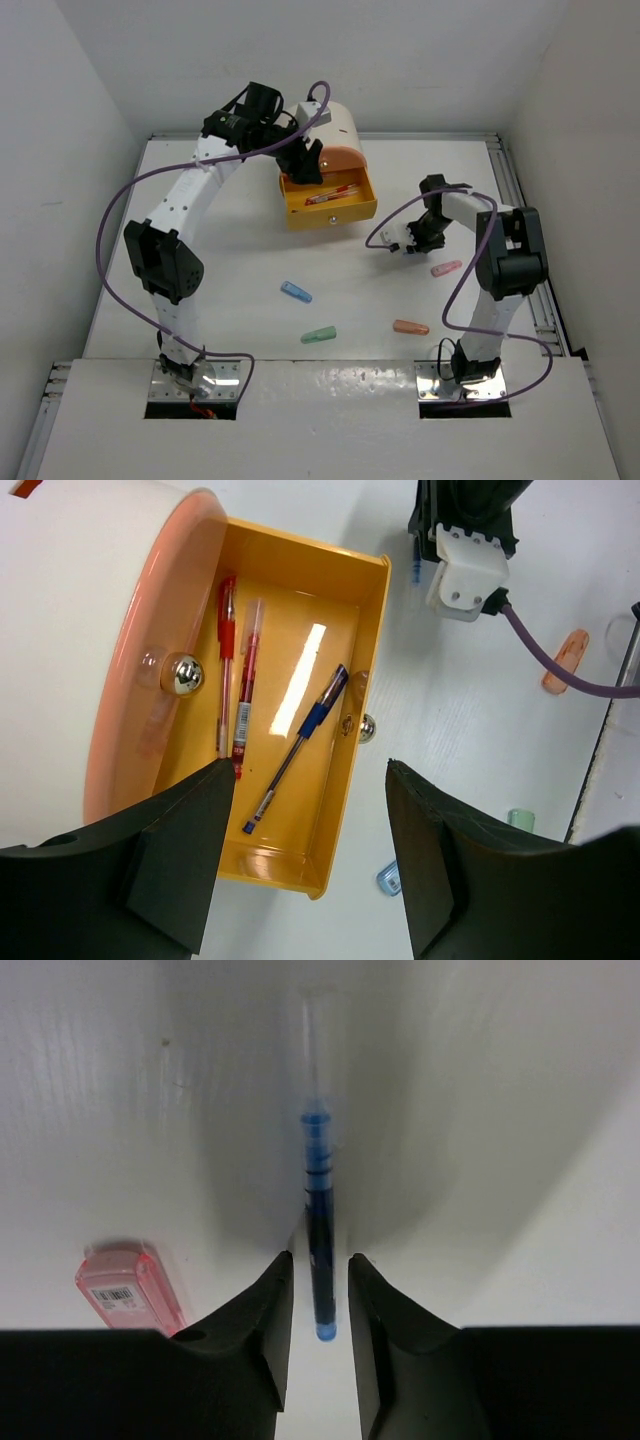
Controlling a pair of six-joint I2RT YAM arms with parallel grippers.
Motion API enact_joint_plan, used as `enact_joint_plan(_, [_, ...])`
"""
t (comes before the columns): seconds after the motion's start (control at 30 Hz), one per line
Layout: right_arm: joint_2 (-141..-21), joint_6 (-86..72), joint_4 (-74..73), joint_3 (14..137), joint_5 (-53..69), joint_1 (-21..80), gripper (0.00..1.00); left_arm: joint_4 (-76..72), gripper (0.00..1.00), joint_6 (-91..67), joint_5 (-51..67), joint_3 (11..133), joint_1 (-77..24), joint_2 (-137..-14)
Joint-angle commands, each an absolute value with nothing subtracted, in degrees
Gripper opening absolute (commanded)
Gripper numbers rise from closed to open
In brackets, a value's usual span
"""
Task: Sort the stationery into containers
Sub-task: Pick up the pen from the center of the board.
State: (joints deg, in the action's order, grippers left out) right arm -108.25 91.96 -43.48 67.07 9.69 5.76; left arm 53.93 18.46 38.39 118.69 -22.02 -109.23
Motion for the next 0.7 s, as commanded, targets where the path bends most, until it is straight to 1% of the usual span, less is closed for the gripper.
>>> enact_joint_plan(0.0, [-109.60, 95.71, -43.33, 65.74, 8.79, 6.06, 0.27, 52.91, 0.68, 18.02, 39.81, 119.62, -21.27, -107.14])
enact_joint_plan(0.2, [-110.56, 97.73, -43.24, 63.90, 6.95, 7.47, 0.19, 52.56, 0.68, 17.67, 39.82, 118.39, -21.01, -106.17])
enact_joint_plan(0.23, [-110.65, 97.82, -43.33, 63.64, 6.77, 7.56, 0.16, 52.65, 0.68, 17.67, 39.73, 118.30, -21.01, -105.91])
enact_joint_plan(0.27, [-110.48, 97.82, -43.42, 63.28, 6.42, 7.91, 0.07, 52.73, 0.68, 17.67, 39.73, 118.13, -20.92, -105.65])
enact_joint_plan(0.3, [-109.61, 97.65, -43.33, 63.11, 6.59, 8.08, 0.02, 52.73, 0.68, 17.75, 39.73, 117.86, -20.74, -104.77])
enact_joint_plan(0.33, [-108.90, 96.78, -42.90, 63.02, 7.11, 8.17, 0.00, 52.73, 0.68, 18.19, 39.90, 117.17, -20.66, -104.24])
enact_joint_plan(0.43, [-105.30, 93.10, -44.02, 64.85, 9.05, 9.05, 0.00, 52.04, 0.67, 19.42, 39.99, 115.32, -19.95, -101.44])
enact_joint_plan(0.47, [-104.34, 91.86, -45.16, 66.17, 10.71, 9.49, 0.00, 49.68, 0.67, 19.08, 39.82, 114.09, -19.69, -99.16])
enact_joint_plan(0.53, [-101.00, 87.82, -48.85, 68.89, 12.82, 9.93, 0.00, 46.34, 0.67, 16.01, 40.33, 109.44, -18.11, -96.26])
enact_joint_plan(0.6, [-98.19, 83.27, -50.97, 72.85, 16.93, 10.20, 0.00, 40.36, 0.68, 13.46, 41.39, 103.92, -16.27, -91.25])
enact_joint_plan(0.63, [-94.87, 81.32, -52.63, 74.43, 18.96, 10.28, 0.00, 37.82, 0.68, 10.49, 42.09, 101.62, -15.48, -88.97])
enact_joint_plan(0.67, [-93.36, 78.78, -53.43, 77.14, 21.07, 10.28, 0.00, 32.31, 0.69, 8.37, 42.27, 99.34, -14.08, -84.77])
